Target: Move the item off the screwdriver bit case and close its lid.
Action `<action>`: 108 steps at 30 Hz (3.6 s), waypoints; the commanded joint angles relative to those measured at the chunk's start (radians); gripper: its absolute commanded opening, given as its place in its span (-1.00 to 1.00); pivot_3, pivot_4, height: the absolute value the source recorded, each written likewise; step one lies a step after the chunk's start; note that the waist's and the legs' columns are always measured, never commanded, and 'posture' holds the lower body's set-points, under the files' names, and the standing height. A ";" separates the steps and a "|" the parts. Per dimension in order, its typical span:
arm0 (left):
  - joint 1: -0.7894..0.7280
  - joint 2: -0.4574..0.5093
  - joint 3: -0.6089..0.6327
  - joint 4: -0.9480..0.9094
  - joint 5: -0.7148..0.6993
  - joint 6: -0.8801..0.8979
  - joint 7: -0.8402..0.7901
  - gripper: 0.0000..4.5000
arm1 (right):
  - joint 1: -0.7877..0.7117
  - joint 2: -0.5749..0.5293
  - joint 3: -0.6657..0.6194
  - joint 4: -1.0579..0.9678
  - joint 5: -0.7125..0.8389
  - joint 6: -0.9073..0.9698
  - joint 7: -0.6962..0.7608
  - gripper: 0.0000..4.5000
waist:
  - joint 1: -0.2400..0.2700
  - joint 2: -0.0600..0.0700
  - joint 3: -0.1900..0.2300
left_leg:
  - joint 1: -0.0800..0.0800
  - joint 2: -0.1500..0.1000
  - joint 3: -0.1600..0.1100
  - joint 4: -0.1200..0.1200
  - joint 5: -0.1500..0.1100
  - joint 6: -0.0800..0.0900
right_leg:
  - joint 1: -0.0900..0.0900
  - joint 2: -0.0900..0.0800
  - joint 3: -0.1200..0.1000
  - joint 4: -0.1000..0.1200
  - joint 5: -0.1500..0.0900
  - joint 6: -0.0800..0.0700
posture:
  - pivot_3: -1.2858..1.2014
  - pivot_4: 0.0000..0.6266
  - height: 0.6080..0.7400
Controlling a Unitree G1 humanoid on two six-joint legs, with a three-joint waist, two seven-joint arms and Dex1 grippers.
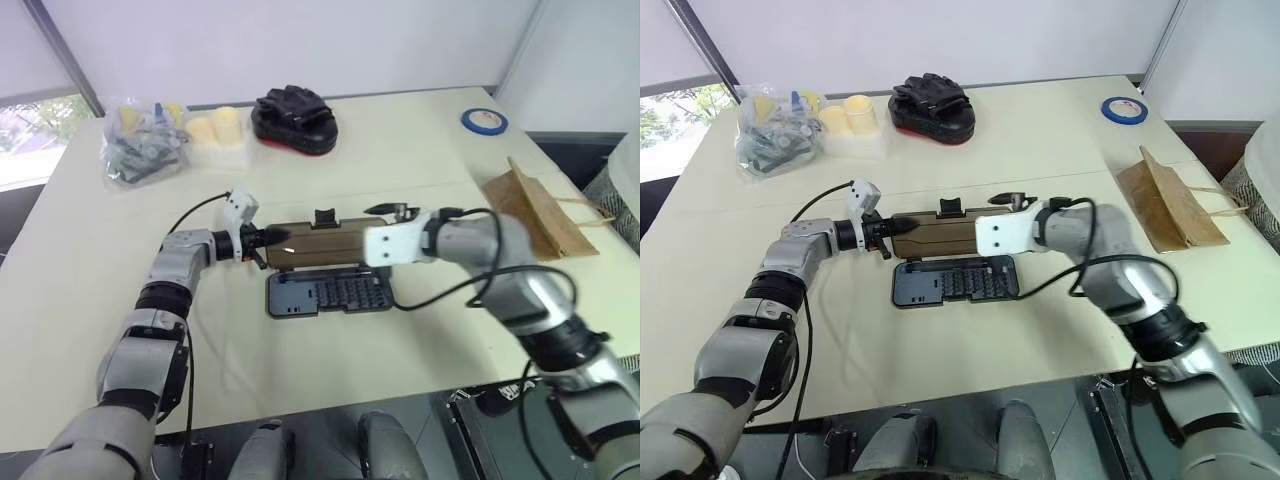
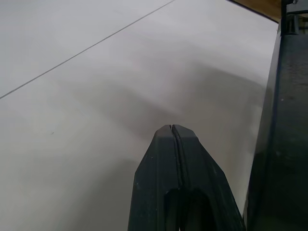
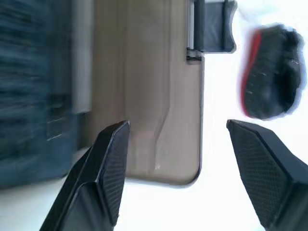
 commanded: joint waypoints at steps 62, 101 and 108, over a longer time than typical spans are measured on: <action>-0.154 -0.059 -0.148 0.028 0.104 -0.021 -0.128 -1.00 | 0.247 0.169 -0.026 -0.222 0.722 0.655 -0.164 -0.98 | 0.025 -0.001 -0.001 | 0.003 0.000 0.000 0.002 -0.002 0.005 | 0.004 0.000 -0.001 0.000 0.000 0.000 | 0.03 -0.52 1.00; 0.010 -0.178 -0.275 -0.044 0.239 -0.142 -0.197 -1.00 | 0.211 0.244 0.080 -0.017 0.628 0.606 -0.417 -0.98 | 0.017 -0.001 -0.002 | 0.005 0.001 0.000 0.002 -0.002 0.005 | 0.005 0.001 -0.001 0.001 0.000 0.000 | 0.03 -0.52 1.00; 0.055 -0.165 -0.300 -0.075 0.252 -0.126 -0.225 -1.00 | 0.199 0.252 0.084 0.002 0.601 0.596 -0.443 -0.98 | 0.019 -0.003 -0.006 | 0.008 0.001 -0.001 0.002 -0.003 0.005 | 0.007 0.001 -0.001 0.001 0.000 0.000 | 0.03 -0.52 1.00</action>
